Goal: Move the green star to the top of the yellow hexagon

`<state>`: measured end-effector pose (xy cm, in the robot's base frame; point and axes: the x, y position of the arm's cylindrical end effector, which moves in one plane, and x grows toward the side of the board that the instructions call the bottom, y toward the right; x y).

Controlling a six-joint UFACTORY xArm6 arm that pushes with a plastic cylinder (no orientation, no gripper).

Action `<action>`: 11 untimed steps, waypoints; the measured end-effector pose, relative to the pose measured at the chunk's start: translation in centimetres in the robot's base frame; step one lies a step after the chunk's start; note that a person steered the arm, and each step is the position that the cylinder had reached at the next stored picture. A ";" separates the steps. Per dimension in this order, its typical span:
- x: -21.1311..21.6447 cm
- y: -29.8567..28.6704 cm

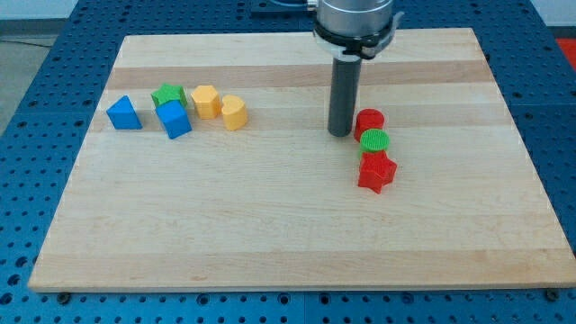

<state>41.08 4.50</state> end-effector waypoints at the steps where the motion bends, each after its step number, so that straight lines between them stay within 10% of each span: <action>1: 1.1 -3.5; 5: 4.9 -33.6; 11: -9.0 -18.3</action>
